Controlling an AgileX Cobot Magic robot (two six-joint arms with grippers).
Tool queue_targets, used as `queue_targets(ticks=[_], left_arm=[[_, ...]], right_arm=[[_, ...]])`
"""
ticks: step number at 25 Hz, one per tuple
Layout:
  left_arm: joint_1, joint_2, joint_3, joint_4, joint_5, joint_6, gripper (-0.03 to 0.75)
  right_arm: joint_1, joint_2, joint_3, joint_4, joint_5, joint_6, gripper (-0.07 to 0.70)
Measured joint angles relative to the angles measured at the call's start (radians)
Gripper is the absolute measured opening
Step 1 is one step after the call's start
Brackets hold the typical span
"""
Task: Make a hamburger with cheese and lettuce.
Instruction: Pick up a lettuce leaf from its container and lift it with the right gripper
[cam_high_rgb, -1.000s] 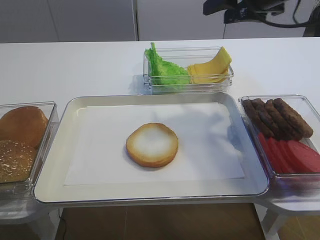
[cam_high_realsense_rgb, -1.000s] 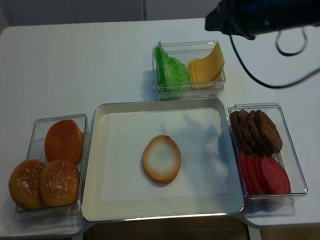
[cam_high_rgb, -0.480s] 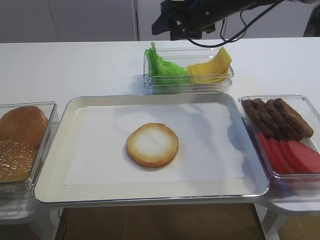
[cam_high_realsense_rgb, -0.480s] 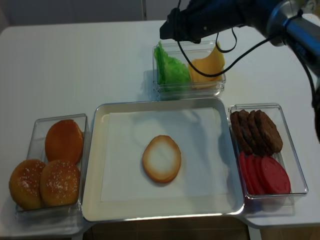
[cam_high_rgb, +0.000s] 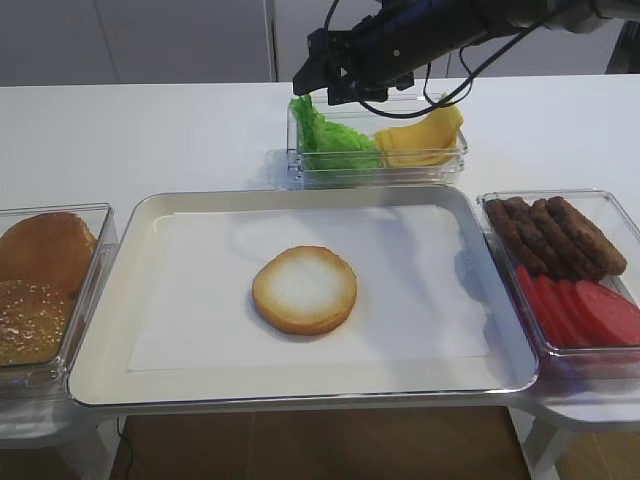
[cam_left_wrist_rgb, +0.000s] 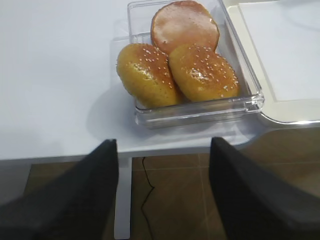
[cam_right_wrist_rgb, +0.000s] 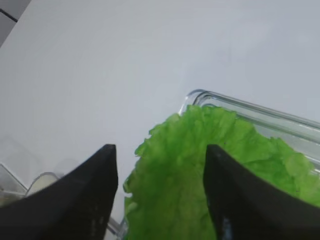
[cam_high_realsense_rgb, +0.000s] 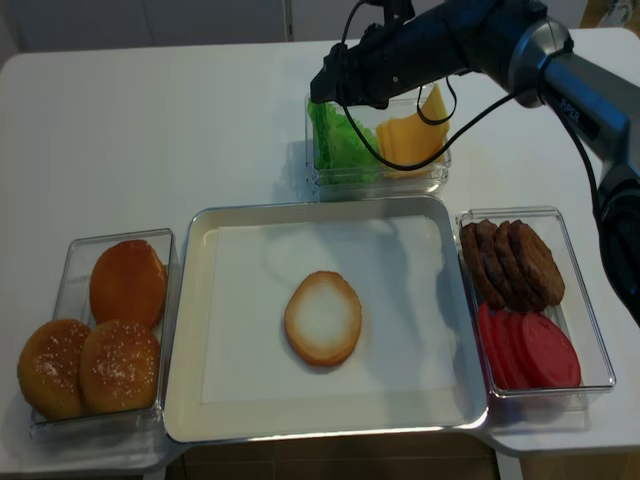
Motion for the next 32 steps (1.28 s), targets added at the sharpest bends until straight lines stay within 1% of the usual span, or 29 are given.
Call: queue_targets(ticks=[5,11,16,20,23,26,32], left_arm=[[0.000,0.000,0.000,0.000,0.000,0.000,0.433],[0.000,0.000,0.000,0.000,0.000,0.000,0.433],[0.000,0.000,0.000,0.000,0.000,0.000,0.433],[0.000,0.000,0.000,0.000,0.000,0.000,0.433],[0.000,0.000,0.000,0.000,0.000,0.000,0.433],[0.000,0.000,0.000,0.000,0.000,0.000,0.433],[0.000,0.000,0.000,0.000,0.000,0.000,0.433]], right_arm=[[0.000,0.000,0.000,0.000,0.021,0.000,0.296],[0.000,0.002,0.000,-0.008,0.034,0.000,0.237],[0.000,0.002,0.000,-0.010,0.047,0.000,0.131],[0.000,0.002,0.000,-0.021,0.060,0.000,0.073],[0.000,0.002,0.000,-0.023,0.066,0.000,0.053],[0.000,0.002,0.000,-0.025,0.066,0.000,0.050],[0.000,0.002,0.000,-0.027,0.092,0.000,0.050]])
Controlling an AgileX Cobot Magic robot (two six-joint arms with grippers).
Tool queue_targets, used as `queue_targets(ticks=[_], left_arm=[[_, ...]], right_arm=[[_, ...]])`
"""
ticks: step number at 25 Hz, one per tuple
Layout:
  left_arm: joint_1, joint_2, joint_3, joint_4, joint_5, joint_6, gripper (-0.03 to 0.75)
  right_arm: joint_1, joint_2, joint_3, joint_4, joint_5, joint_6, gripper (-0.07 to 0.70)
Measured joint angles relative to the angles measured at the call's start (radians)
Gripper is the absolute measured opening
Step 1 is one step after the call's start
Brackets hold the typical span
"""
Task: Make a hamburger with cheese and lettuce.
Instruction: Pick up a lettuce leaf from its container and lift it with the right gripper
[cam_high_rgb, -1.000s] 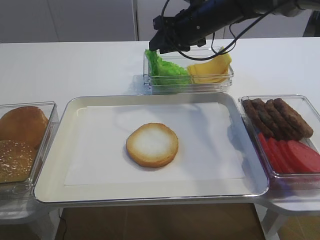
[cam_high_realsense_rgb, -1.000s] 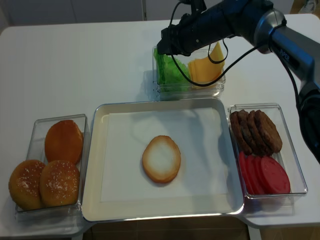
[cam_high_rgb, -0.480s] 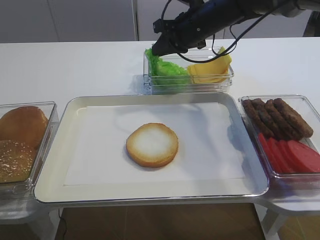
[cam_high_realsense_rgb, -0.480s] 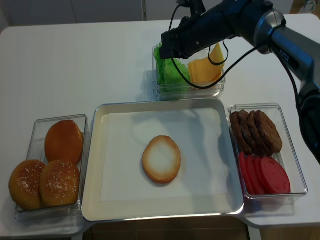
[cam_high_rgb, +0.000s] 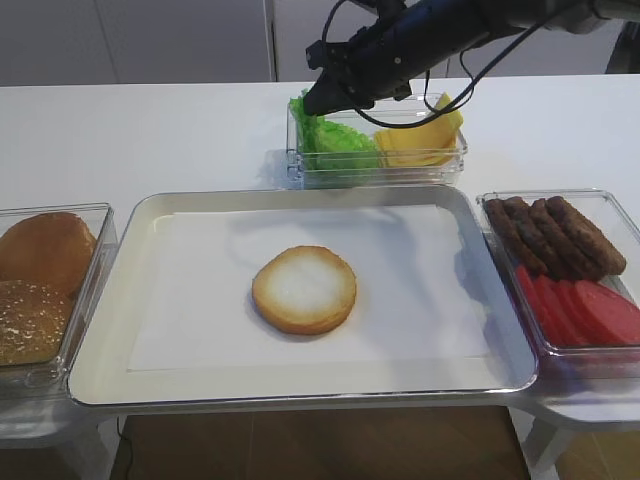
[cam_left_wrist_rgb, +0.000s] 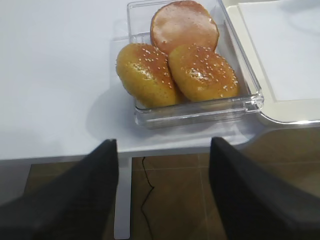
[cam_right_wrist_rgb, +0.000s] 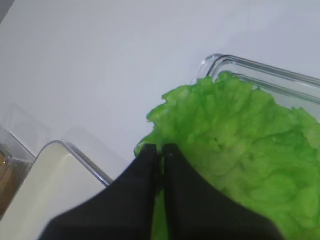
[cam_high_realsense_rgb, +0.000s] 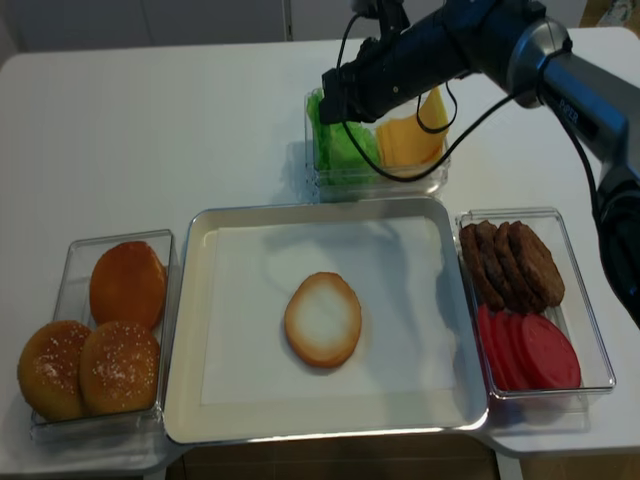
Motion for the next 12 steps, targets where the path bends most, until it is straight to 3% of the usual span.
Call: queue_targets(ticks=[12], left_arm=[[0.000,0.000,0.000,0.000,0.000,0.000,0.433]], right_arm=[[0.000,-0.106,0.000,-0.098,0.007,0.080,0.049]])
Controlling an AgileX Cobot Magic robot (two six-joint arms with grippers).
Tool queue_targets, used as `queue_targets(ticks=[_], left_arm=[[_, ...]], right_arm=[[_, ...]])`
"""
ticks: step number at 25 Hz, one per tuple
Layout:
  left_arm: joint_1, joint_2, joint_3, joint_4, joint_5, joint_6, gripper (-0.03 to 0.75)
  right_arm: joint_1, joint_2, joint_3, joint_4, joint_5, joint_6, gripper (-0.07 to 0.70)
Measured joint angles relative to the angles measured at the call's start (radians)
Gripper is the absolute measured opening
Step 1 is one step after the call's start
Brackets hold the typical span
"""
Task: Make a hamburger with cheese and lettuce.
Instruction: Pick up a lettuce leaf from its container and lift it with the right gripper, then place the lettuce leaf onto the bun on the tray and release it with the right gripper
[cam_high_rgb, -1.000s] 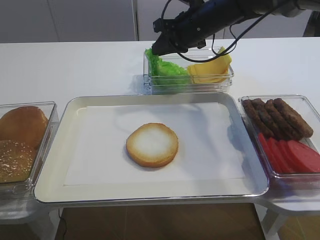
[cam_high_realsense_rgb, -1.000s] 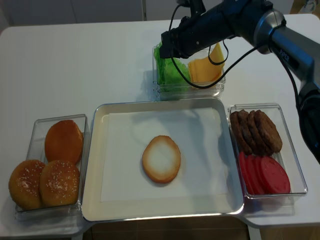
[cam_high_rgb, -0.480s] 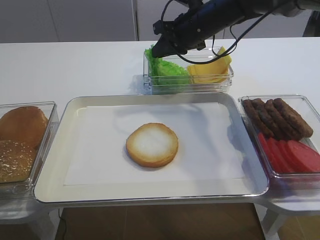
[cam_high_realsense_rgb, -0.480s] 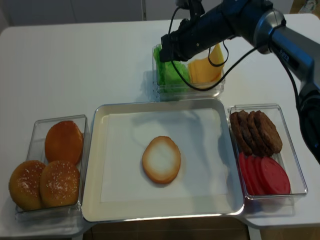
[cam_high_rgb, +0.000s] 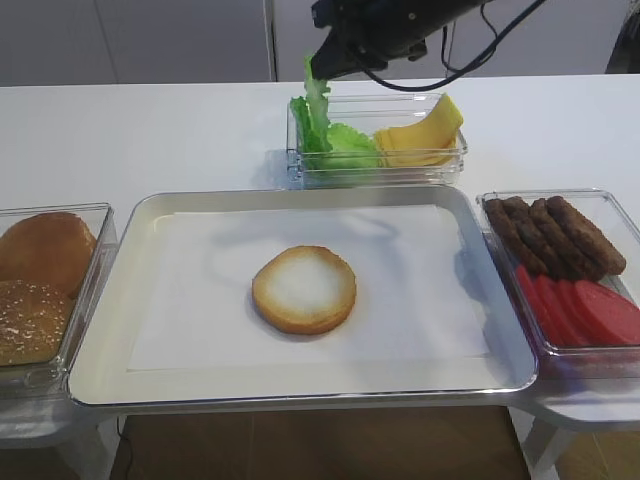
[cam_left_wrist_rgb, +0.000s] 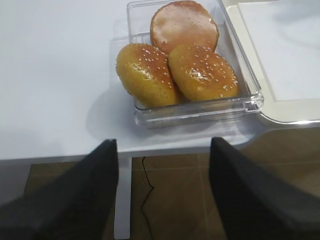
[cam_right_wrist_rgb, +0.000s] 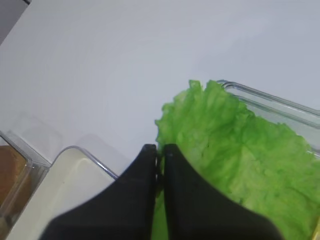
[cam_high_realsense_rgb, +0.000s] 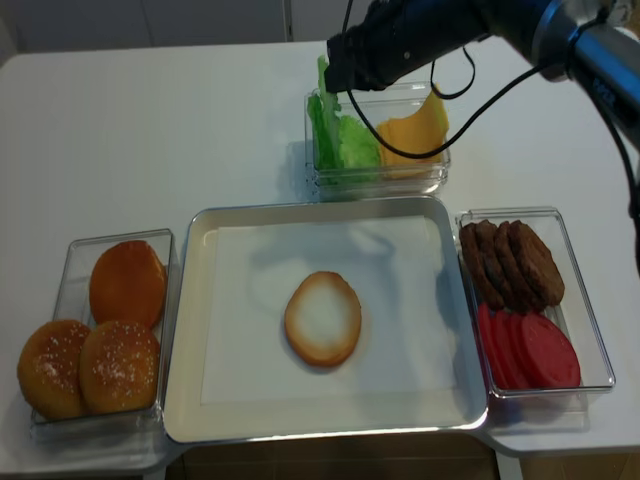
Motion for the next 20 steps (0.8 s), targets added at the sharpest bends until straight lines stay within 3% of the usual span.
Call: queue_targets(ticks=[12,20], left_arm=[[0.000,0.000,0.000,0.000,0.000,0.000,0.433],[0.000,0.000,0.000,0.000,0.000,0.000,0.433]], right_arm=[[0.000,-0.192,0.009,-0.099,0.082,0.094,0.049],[0.000,-0.427,0.247,-0.131,0.079,0.124,0.049]])
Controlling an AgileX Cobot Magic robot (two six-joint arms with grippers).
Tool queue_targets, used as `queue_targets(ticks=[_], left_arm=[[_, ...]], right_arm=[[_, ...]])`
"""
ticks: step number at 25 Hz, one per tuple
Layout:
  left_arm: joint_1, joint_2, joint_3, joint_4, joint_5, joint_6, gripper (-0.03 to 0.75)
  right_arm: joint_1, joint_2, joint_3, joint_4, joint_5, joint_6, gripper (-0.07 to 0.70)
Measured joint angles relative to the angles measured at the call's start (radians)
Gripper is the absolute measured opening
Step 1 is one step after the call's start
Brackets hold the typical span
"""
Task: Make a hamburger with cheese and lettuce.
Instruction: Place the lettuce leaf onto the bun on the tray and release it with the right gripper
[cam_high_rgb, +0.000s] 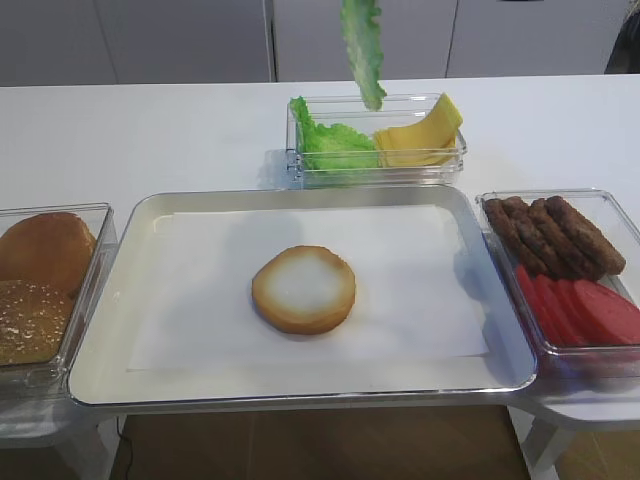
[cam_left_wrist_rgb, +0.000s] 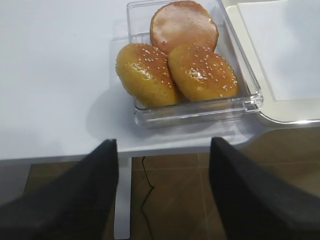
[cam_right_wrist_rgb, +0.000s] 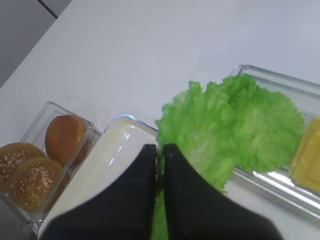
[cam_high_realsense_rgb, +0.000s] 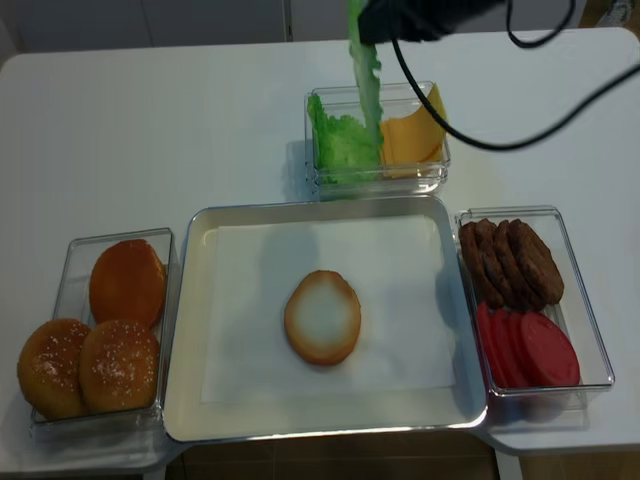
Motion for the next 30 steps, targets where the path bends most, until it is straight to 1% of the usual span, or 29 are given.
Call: queue_targets(ticks=[4,8,11,13,14,15,19,22,25,30], left_arm=[[0.000,0.000,0.000,0.000,0.000,0.000,0.433],[0.000,0.000,0.000,0.000,0.000,0.000,0.433],[0.000,0.000,0.000,0.000,0.000,0.000,0.433],[0.000,0.000,0.000,0.000,0.000,0.000,0.433],[0.000,0.000,0.000,0.000,0.000,0.000,0.433],[0.000,0.000,0.000,0.000,0.000,0.000,0.433],[0.000,0.000,0.000,0.000,0.000,0.000,0.433],[0.000,0.000,0.000,0.000,0.000,0.000,0.433],[0.000,0.000,0.000,0.000,0.000,0.000,0.433],[0.000,0.000,0.000,0.000,0.000,0.000,0.433]], right_arm=[[0.000,-0.120,0.184,-0.004,-0.024,0.002,0.049],[0.000,-0.198,0.326,-0.006,-0.032,0.006,0.049],[0.002,-0.226,0.411,-0.006,-0.043,0.008,0.049],[0.014,-0.230,0.453,-0.019,-0.069,0.015,0.049],[0.028,-0.232,0.471,-0.038,-0.090,0.034,0.049],[0.044,-0.232,0.484,-0.060,-0.106,0.048,0.049],[0.140,-0.232,0.522,-0.207,-0.202,0.180,0.049],[0.192,-0.232,0.536,-0.305,-0.248,0.287,0.049],[0.214,-0.232,0.538,-0.348,-0.278,0.329,0.049],[0.218,-0.197,0.540,-0.357,-0.286,0.359,0.049]])
